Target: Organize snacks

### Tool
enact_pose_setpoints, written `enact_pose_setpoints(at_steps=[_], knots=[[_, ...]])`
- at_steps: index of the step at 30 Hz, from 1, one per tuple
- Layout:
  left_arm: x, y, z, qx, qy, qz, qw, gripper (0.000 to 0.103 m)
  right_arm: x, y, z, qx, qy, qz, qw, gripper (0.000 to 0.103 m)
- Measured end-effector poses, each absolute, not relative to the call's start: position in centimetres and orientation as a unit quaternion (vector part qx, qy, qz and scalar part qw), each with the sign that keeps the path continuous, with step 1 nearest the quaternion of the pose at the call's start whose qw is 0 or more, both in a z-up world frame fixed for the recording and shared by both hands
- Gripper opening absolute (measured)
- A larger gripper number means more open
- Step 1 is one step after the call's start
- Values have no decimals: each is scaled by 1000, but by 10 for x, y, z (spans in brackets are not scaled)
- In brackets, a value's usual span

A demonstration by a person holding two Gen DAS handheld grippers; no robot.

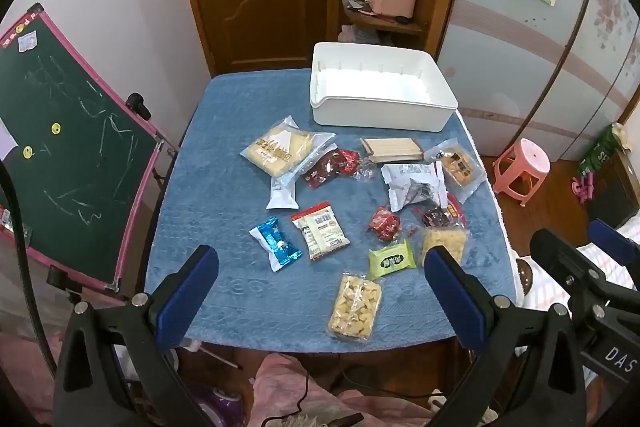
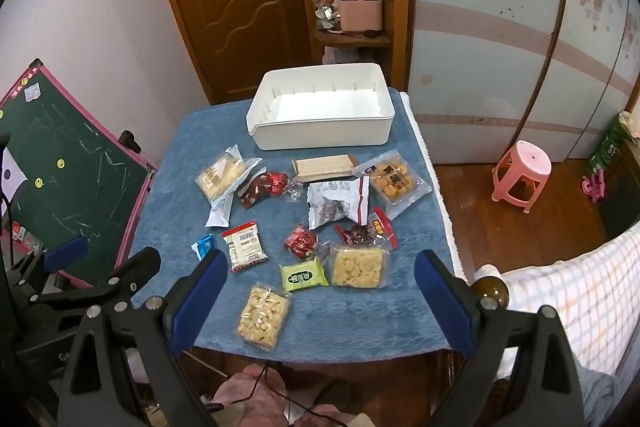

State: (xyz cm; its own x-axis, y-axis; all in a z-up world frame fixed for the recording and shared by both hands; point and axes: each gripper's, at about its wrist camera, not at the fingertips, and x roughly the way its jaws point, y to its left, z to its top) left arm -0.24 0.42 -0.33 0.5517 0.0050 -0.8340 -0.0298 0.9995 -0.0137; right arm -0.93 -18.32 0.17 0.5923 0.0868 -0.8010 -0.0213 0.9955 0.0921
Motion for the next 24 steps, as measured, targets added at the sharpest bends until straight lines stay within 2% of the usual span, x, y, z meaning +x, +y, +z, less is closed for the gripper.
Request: enact_pose_setpoints(at_steps=[24], knots=[[-3,15,-9,-13,479,18,878,102,-6,-171,-9,41,462,35,885,96]])
